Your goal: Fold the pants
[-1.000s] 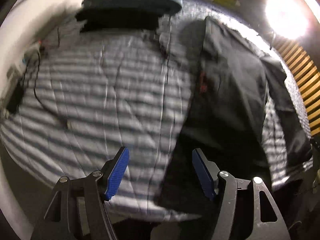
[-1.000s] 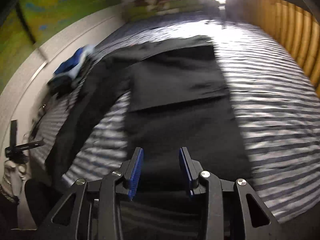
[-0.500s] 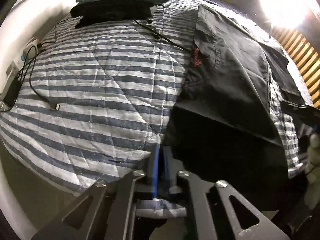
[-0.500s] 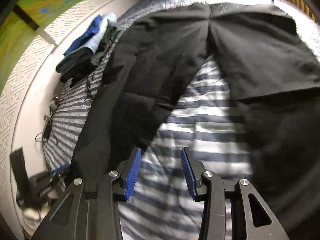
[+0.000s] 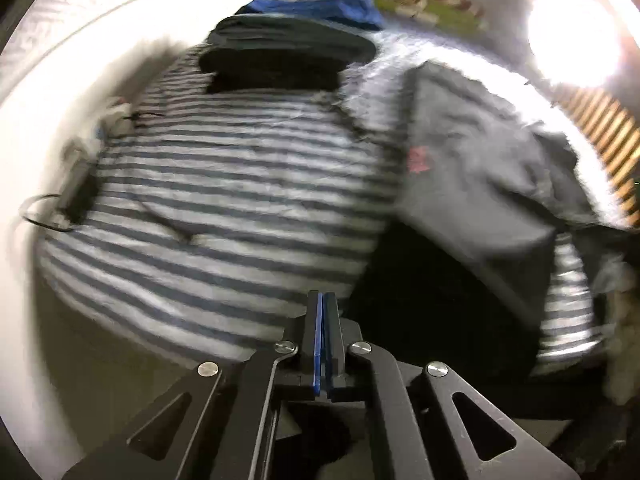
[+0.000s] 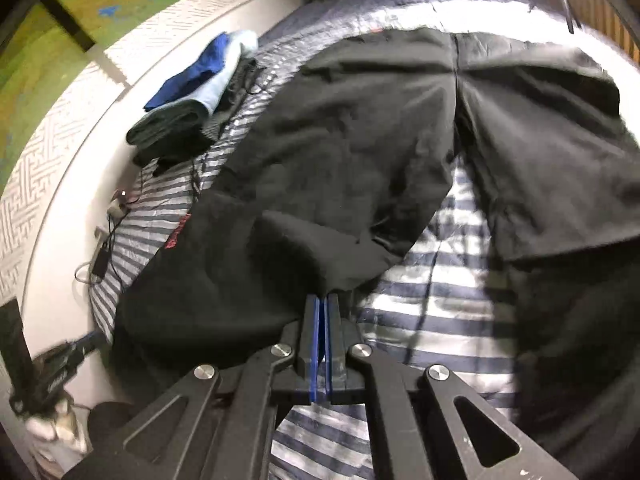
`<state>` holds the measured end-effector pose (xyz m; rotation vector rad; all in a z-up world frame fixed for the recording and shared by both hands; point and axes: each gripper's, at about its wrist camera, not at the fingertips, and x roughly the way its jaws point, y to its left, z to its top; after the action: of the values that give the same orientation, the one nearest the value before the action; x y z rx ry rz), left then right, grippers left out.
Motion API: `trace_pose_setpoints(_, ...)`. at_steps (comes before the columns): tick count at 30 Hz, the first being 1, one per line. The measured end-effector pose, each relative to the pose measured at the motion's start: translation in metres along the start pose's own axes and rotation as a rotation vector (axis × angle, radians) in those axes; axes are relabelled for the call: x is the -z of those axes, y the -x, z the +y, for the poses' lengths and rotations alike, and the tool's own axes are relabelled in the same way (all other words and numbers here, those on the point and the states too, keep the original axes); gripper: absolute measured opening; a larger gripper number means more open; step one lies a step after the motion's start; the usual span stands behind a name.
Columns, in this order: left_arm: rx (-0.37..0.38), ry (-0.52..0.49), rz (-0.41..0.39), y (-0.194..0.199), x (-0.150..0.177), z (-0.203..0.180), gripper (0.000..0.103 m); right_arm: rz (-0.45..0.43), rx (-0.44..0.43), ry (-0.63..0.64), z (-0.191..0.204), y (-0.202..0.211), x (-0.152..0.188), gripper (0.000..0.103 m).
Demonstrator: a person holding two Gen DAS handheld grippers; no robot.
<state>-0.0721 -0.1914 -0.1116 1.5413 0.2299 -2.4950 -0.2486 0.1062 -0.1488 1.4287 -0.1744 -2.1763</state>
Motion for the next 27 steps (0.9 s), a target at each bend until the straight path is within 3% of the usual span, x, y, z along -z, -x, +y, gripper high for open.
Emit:
trace_pose_setpoints(3,0.051,0.037,0.018,0.003,0.002,0.007,0.002,0.030,-0.022,0.007,-0.007,0.019,0.011,0.011)
trace_pose_setpoints(5,0.065,0.034,-0.002,0.011,0.005,0.004,0.004,-0.012,-0.022,-0.025,-0.026,0.046,0.029,0.014)
trace_pose_setpoints(9,0.131,-0.008,-0.023,0.025,0.010,-0.024,0.009,-0.102,0.061,-0.065,-0.070,0.105,0.064,0.016)
trace_pose_setpoints(11,0.185,-0.070,-0.031,0.032,0.014,-0.059,0.014,-0.156,0.133,-0.095,-0.097,0.138,0.084,0.022)
trace_pose_setpoints(13,0.250,-0.124,-0.024,0.032,0.017,-0.090,0.026,-0.200,0.210,-0.131,-0.126,0.170,0.104,0.035)
trace_pose_setpoints(16,0.366,-0.253,-0.002,0.029,0.023,-0.163,0.036,-0.228,0.278,-0.200,-0.169,0.201,0.122,0.038)
trace_pose_setpoints(18,0.441,-0.317,0.029,0.024,0.029,-0.211,0.042,-0.222,0.280,-0.237,-0.189,0.209,0.126,0.044)
trace_pose_setpoints(19,0.488,-0.355,0.046,0.019,0.033,-0.238,0.050,-0.217,0.258,-0.242,-0.199,0.210,0.127,0.050)
trace_pose_setpoints(21,0.568,-0.418,0.091,0.007,0.038,-0.288,0.060,-0.202,0.234,-0.238,-0.209,0.206,0.128,0.051)
trace_pose_setpoints(24,0.584,-0.457,0.123,-0.009,0.043,-0.333,0.061,-0.164,0.208,-0.187,-0.215,0.187,0.126,0.056)
trace_pose_setpoints(27,0.528,-0.461,0.118,-0.028,0.039,-0.363,0.060,-0.158,0.202,-0.180,-0.220,0.175,0.127,0.057)
